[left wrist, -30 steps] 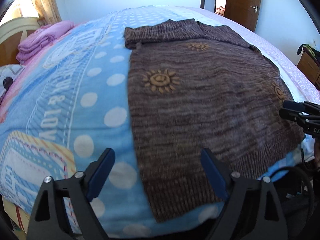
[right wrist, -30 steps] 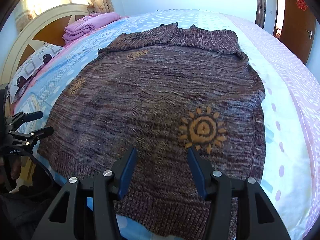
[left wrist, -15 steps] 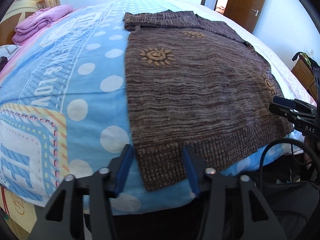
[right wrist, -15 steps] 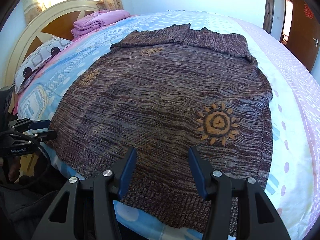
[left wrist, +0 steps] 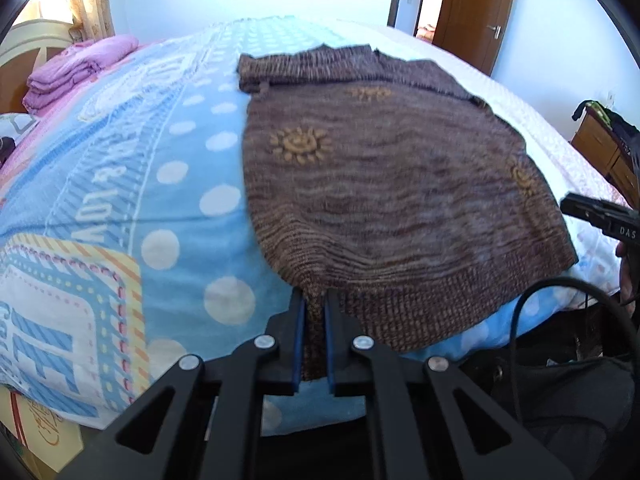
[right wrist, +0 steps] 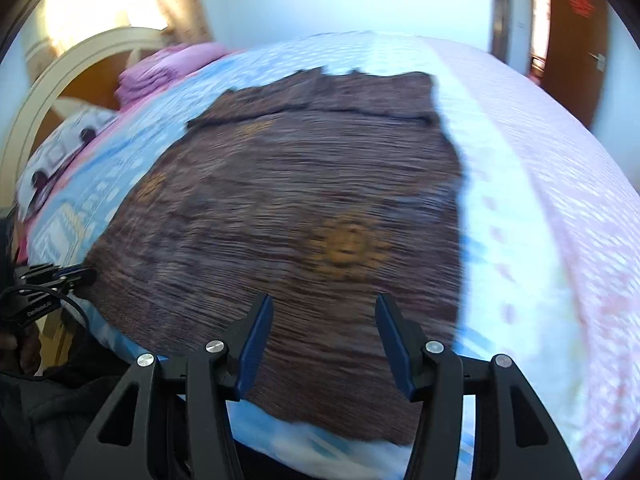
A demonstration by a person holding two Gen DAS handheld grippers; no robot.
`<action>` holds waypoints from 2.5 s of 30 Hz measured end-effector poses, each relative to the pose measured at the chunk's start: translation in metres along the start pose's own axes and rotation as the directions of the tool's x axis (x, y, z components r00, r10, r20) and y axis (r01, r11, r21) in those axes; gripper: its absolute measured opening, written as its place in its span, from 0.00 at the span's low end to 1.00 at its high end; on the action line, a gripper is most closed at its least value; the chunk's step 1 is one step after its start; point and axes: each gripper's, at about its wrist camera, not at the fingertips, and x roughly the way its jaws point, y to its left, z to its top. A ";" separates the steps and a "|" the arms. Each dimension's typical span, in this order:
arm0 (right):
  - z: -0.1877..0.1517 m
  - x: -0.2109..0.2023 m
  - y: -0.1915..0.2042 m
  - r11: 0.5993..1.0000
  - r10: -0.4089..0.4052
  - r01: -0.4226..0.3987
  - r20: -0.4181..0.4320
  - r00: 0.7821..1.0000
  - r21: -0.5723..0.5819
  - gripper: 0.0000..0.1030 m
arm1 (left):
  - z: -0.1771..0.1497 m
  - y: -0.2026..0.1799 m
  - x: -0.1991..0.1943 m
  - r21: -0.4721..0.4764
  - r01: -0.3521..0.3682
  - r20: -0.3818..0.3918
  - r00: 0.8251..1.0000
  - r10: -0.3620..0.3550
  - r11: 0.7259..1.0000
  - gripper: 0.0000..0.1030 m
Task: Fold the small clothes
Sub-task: 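Close both tools on the ribbed hem of the brown sweater, then lift the hem with both tools and fold it over toward the collar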
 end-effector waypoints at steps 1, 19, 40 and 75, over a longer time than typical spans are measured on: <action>-0.003 -0.005 -0.007 1.000 -0.012 0.012 0.000 1.000 0.019 0.53 | 0.001 0.000 -0.001 0.005 -0.001 0.007 1.000 0.001 1.000 0.09; -0.054 0.004 -0.051 0.983 0.001 0.018 -0.102 0.995 0.184 0.53 | 0.000 0.000 0.005 0.000 -0.008 0.001 1.000 0.008 1.000 0.09; -0.033 -0.097 -0.049 0.972 0.143 -0.187 0.273 0.951 0.141 0.06 | 0.029 0.011 -0.056 -0.032 0.116 0.176 0.978 -0.108 0.993 0.08; 0.135 -0.067 -0.064 0.985 0.075 -0.134 0.420 0.904 0.112 0.06 | 0.168 0.063 -0.021 -0.124 0.129 0.298 0.951 -0.087 0.984 0.08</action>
